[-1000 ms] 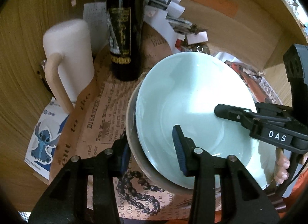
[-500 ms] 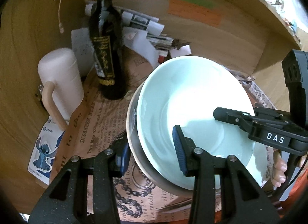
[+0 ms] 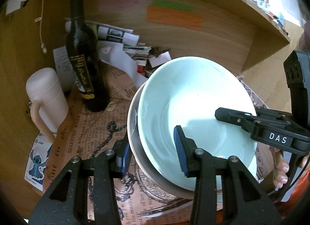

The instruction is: Organize plates and bowls

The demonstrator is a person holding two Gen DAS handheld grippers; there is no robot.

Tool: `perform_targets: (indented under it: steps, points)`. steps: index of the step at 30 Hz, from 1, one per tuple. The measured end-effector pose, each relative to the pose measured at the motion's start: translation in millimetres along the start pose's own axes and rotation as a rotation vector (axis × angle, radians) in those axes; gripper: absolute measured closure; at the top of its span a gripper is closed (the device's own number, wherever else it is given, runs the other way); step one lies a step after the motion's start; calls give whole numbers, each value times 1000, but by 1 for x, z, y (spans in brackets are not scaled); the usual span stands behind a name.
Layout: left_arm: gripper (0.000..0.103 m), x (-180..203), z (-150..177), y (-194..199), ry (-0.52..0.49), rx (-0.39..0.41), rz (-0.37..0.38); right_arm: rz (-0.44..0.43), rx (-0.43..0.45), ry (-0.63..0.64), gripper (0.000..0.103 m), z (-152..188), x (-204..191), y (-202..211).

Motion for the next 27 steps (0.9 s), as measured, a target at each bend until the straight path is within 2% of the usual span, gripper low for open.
perform_targets:
  steps: [11, 27]
  points:
    - [62, 31, 9, -1, -50, -22, 50, 47, 20, -33, 78, 16, 21, 28]
    - [62, 61, 33, -10, -86, -76, 94, 81, -19, -91, 78, 51, 42, 43]
Point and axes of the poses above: each gripper's, at about its wrist camera, not at the fingertips, and y roughly against the way its jaws point, x to its right, z to its underside, the point moved 6 cm from there along -y, roughly the way its jaws point, and after that the axes turned 13 degrees about y, right-handed, at the moved point
